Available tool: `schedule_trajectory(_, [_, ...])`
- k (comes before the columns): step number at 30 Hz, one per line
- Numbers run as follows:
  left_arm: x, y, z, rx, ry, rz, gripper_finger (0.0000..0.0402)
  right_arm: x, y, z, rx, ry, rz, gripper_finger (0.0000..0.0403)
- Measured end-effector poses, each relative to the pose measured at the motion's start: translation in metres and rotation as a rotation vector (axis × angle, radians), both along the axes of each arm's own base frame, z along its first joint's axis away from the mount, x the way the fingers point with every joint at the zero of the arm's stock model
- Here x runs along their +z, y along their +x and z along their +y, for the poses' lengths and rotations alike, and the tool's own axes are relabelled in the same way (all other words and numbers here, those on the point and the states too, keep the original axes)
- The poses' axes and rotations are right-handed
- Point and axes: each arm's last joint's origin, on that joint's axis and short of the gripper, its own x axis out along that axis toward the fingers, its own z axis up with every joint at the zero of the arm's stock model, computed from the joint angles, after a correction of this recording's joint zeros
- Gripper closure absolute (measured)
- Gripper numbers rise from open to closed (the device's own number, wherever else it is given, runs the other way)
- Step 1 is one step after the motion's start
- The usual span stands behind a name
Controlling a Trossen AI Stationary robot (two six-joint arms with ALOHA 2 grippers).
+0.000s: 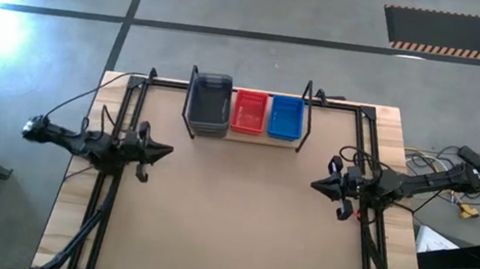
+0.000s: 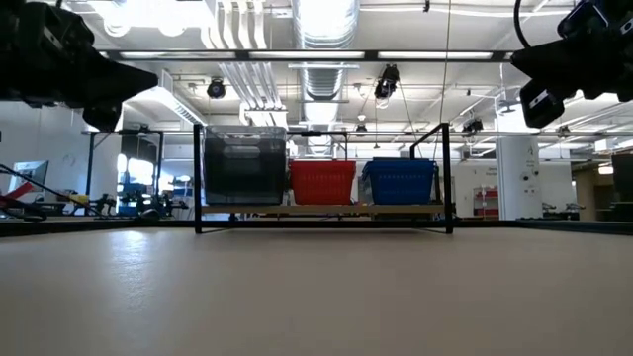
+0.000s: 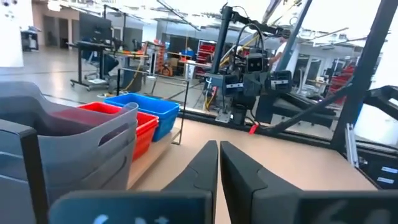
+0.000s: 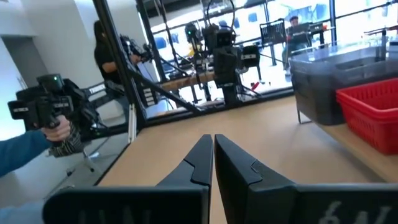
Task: Stack baskets on shelf by color
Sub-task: Return to Home Position
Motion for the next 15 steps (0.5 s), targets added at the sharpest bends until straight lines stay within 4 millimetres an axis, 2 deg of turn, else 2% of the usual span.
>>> schedule_trajectory(15, [-0.007, 0.005, 0.03, -0.057, -0.026, 0.065, 0.0401, -0.01, 0.001, 0.0, 0.0, -0.069, 0.097, 0.0394])
